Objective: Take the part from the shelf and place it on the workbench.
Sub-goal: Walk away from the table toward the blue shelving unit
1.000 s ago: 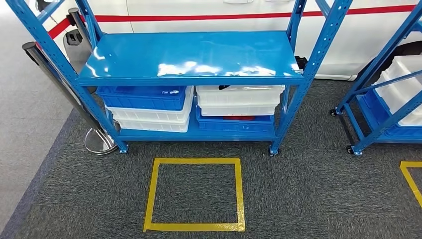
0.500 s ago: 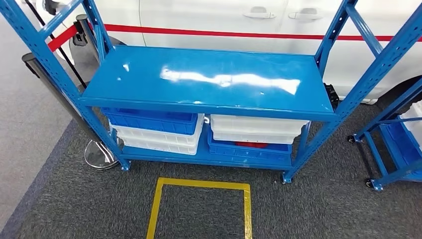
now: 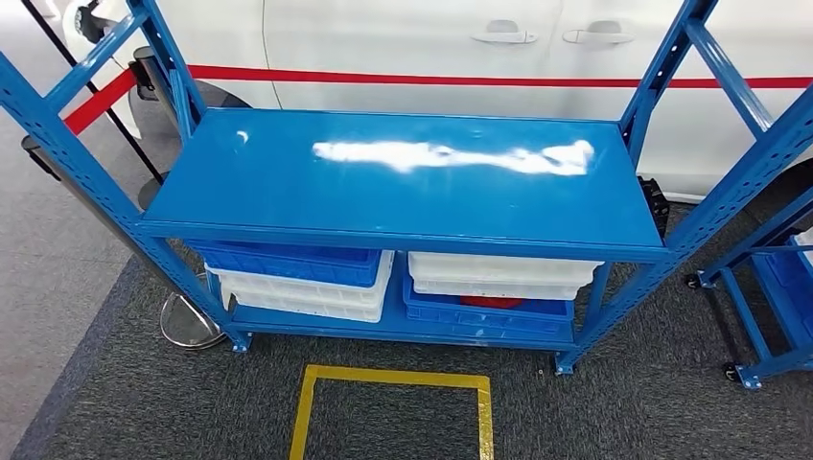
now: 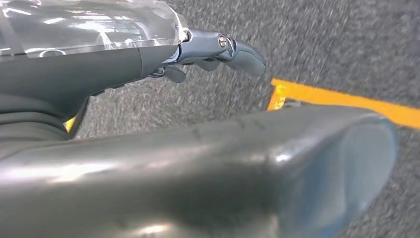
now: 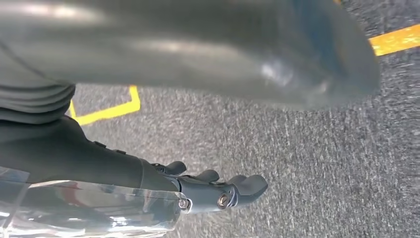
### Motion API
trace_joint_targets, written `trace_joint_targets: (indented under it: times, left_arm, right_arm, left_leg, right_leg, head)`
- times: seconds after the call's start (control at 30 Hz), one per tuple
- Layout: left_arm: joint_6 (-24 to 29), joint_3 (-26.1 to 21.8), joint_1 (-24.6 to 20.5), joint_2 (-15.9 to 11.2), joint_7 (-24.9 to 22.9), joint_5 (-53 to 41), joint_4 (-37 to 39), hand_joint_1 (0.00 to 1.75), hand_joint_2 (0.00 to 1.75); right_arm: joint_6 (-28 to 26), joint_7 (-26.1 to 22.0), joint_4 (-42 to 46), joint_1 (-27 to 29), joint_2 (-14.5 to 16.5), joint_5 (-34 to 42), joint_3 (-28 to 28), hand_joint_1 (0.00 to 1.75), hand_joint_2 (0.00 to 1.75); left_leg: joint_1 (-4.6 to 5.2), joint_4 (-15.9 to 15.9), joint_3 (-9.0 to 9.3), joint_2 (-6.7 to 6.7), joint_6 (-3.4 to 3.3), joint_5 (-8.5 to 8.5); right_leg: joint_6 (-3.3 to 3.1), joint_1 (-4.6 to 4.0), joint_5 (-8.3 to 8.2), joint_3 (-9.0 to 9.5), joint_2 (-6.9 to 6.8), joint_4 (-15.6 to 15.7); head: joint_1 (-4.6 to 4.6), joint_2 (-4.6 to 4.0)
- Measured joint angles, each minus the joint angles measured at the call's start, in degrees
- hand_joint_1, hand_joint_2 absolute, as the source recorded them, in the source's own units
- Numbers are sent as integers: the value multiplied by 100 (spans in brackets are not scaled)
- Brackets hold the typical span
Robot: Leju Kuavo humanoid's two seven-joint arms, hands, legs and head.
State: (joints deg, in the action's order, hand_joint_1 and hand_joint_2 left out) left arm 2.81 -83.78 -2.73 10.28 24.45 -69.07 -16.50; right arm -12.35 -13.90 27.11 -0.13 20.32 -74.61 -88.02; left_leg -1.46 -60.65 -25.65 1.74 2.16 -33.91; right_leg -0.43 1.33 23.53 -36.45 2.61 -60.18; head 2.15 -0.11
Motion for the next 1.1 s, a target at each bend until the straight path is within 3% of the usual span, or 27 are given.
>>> trace_joint_targets:
  times: [0.07, 0.13, 0.2, 0.27, 0.33, 0.37, 0.4, 0.43, 0.5, 0.53, 0.63, 0.7, 0.73, 0.77, 0.83, 0.87, 0.9, 0.93, 1.0, 1.03, 1.1]
  left_arm:
    - [-1, -2, 31, -4, -2, -1, 0, 0, 0]
    - [-1, -3, 44, -7, -2, -3, 0, 0, 0]
    - [0, -4, 46, -8, -1, -5, 0, 0, 0]
    - [1, -4, 47, -8, -1, -8, 0, 0, 0]
    - [7, -4, 57, -8, -1, -8, 0, 0, 0]
    - [10, -4, 60, -9, -1, -8, 0, 0, 0]
    - [14, -4, 60, -9, 0, -9, 0, 0, 0]
    - [16, -4, 59, -10, 2, -9, 0, 0, 0]
    - [16, -4, 56, -4, 11, -16, 0, 0, 0]
    - [16, -4, 52, -2, 17, -22, 0, 0, 0]
    - [14, -3, 25, -1, 30, -33, 0, 0, 0]
    - [11, -3, 14, -8, 34, -35, 0, 0, 0]
    - [10, -3, 9, -10, 36, -34, 0, 0, 0]
    - [7, -4, 11, -14, 37, -33, 0, 0, 0]
    - [-4, -4, 13, -15, 34, -29, 0, 0, 0]
    - [-9, -6, 19, -16, 32, -29, 0, 0, 0]
    - [-13, -8, 27, -18, 30, -28, 0, 0, 0]
    - [-15, -10, 33, -22, 29, -27, 0, 0, 0]
    - [-22, -15, 38, -35, 29, -26, 0, 0, 0]
    - [-25, -17, 34, -41, 30, -27, 0, 0, 0]
    - [-31, -21, 28, -48, 32, -28, 0, 0, 0]
  right_arm:
    - [-3, -37, 8, -6, -2, 68, 1, 0, 0]
    - [-30, -52, 12, 6, 1, 55, 2, 0, 0]
    - [-69, -51, 13, 19, 2, 18, 2, 0, 0]
    - [-99, -49, 14, 13, 1, -17, 2, 0, 0]
    - [-107, -49, 14, 8, 1, -58, 2, 0, 0]
    - [-107, -49, 14, 10, 1, -77, 1, 0, 0]
    - [-107, -49, 14, 12, 1, -90, -1, 0, 0]
    - [-107, -49, 14, 14, 1, -100, -3, 0, 0]
    - [-108, -45, 16, 17, -3, -119, -4, 0, 0]
    - [-108, -41, 17, 14, -6, -133, -4, 0, 0]
    - [-110, -23, 25, 10, -10, -161, -4, 0, 0]
    - [-111, -10, 30, 17, -2, -167, -3, 0, 0]
    - [-112, -7, 32, 18, 2, -169, -2, 0, 0]
    - [-113, -4, 33, 16, 6, -171, -2, 0, 0]
    - [-112, -1, 34, 6, 5, -175, -2, 0, 0]
    - [-112, -1, 34, 3, 5, -176, -2, 0, 0]
    - [-110, -1, 34, 4, 5, -178, -2, 0, 0]
    - [-108, -1, 34, 6, 5, -178, -2, 0, 0]
    - [-94, -2, 34, 9, 5, -177, -2, 0, 0]
    - [-86, -4, 34, 6, 5, -174, -2, 0, 0]
    - [-63, -7, 34, 2, 6, -158, -2, 0, 0]
  left_leg:
    - [17, 230, 0, 75, -50, 66]
    - [42, 237, -33, 41, -173, 126]
    - [38, 284, -22, 3, -274, 225]
    - [46, 318, -16, -49, -334, 264]
    - [88, 319, -16, -93, -368, 250]
    - [111, 319, -3, -110, -385, 232]
    - [133, 318, 21, -119, -396, 209]
    - [154, 319, 61, -122, -402, 179]
    - [189, 322, 142, -128, -395, 103]
    - [195, 324, 165, -132, -376, 68]
    - [190, 388, 210, -147, -301, 16]
    - [195, 397, 280, -152, -251, -39]
    - [193, 249, 232, -153, -220, -125]
    - [173, -32, 93, -153, -188, -252]
    - [124, -804, -404, -153, -113, -500]
    - [100, -1070, -622, -153, -81, -520]
    - [79, -1148, -755, -154, -52, -418]
    - [62, -994, -774, -155, -32, -197]
    - [40, -305, -598, -157, -23, 325]
    - [46, -3, -508, -155, -48, 487]
    - [76, 219, -455, -146, -128, 546]
  right_leg:
    - [89, 7, -7, -19, 23, -16]
    - [177, 2, -33, -27, 53, 13]
    - [231, 4, 31, -63, -13, -60]
    - [247, -7, 319, -299, -148, -547]
    - [244, -19, 622, -662, -207, -1286]
    - [231, -24, 648, -772, -216, -1500]
    - [204, -37, 565, -781, -222, -1508]
    - [162, -59, 388, -681, -225, -1294]
    - [37, -126, 55, -336, -229, -598]
    - [-19, -156, -1, -197, -234, -323]
    - [-97, -195, 89, -57, -249, -66]
    - [-114, -148, 99, 58, -260, 69]
    - [-120, -118, 101, 136, -267, 149]
    - [-128, -98, 106, 202, -274, 204]
    - [-143, -92, 139, 264, -275, 234]
    - [-144, -90, 160, 284, -272, 230]
    - [-135, -87, 184, 308, -267, 222]
    - [-121, -80, 210, 336, -262, 208]
    - [-77, -69, 268, 385, -255, 167]
    - [-45, -72, 295, 395, -251, 142]
    - [27, -80, 315, 398, -247, 127]
  head:
    - [7, 0]
    - [12, 0]
    - [2, 0]
    - [-17, 0]
    - [-27, 0]
    - [-26, 0]
    - [-26, 0]
    - [-27, 0]
    - [-19, 0]
    - [-12, 0]
    - [-4, 0]
    - [-3, 0]
    - [3, 0]
    - [9, 0]
    - [16, 0]
    - [17, 0]
    - [17, 0]
    - [17, 0]
    - [16, 0]
    - [16, 0]
    - [10, 0]
